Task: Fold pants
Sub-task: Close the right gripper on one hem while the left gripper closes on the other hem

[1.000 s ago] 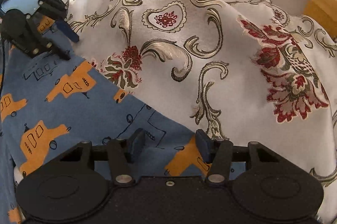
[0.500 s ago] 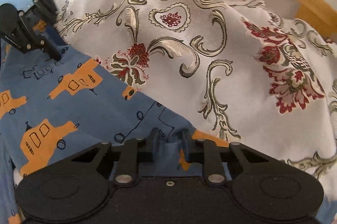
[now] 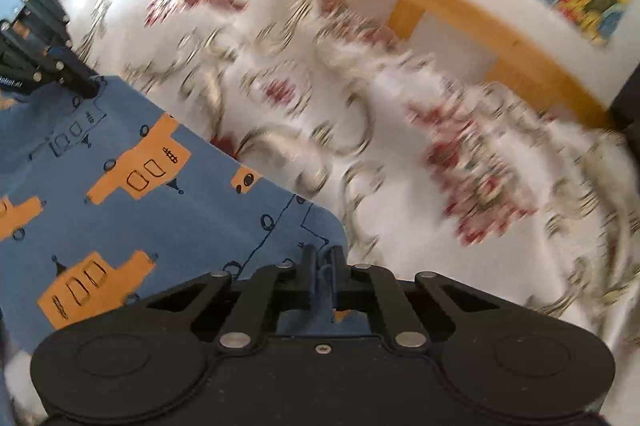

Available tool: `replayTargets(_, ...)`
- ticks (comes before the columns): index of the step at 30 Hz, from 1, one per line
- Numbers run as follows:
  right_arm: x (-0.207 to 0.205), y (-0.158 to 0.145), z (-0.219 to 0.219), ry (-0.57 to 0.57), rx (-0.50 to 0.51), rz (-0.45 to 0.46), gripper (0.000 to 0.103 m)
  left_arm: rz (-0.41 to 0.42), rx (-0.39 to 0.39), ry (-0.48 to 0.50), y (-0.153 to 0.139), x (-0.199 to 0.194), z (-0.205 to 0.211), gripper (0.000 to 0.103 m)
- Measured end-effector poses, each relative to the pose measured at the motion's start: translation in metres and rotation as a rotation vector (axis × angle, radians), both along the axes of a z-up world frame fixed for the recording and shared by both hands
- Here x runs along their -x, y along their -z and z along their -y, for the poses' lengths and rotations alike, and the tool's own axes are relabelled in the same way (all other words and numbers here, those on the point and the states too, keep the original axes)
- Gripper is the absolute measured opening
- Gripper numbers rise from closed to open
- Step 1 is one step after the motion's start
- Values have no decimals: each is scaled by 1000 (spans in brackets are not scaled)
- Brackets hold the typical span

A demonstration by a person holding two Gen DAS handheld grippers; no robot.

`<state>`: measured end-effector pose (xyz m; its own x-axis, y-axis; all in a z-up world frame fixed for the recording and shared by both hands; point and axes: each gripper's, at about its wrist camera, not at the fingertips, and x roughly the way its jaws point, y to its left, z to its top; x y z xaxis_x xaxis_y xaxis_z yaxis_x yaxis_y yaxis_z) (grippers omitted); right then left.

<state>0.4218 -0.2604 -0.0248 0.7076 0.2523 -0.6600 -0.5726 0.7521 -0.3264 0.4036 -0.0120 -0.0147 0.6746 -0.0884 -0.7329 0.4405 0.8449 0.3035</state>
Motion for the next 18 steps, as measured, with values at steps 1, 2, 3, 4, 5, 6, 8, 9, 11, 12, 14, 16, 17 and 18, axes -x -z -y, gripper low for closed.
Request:
replayTargets(1,-1,-3,-1,11,-3,28,6,28,-6,-4,-2,0,0,3)
replayTargets(2,-2,-5,-4,18,0,64,6,63,-13,-13,-4,1,0,3)
replayTargets(3,-3,-5,-8,20,13,107,6,99,-21,-23,-4,0,1,3)
replayTargets(4,-5,-5,-12,23,30,143,6,121,-25,-32,-4,-2,2,3)
replayTargets(5,-7,-3,-17,25,49,175,6,132,-28,-47,-2,-6,1,3)
replayTargets(6,-11,0,-22,31,60,184,6,125,-33,-64,2,-11,2,3)
replayTargets(8,-23,11,-31,46,85,161,7,91,-37,-87,12,-23,0,4)
replayTargets(9,-28,18,-36,47,108,147,7,63,-33,-93,19,-28,-3,5)
replayTargets(11,-34,33,-44,44,160,121,9,31,-21,-98,27,-33,-10,16)
replayTargets(12,-37,38,-46,46,171,113,11,28,-13,-107,28,-35,-15,29)
replayTargets(14,-38,39,-44,57,164,121,29,35,23,-121,22,-33,-30,50)
replayTargets(16,-38,32,-35,83,123,135,65,51,63,-142,8,-32,-49,73)
replayTargets(17,-36,27,-31,90,87,147,83,60,75,-146,1,-31,-57,78)
replayTargets(18,-32,20,-27,88,42,164,88,67,89,-147,-7,-30,-68,90)
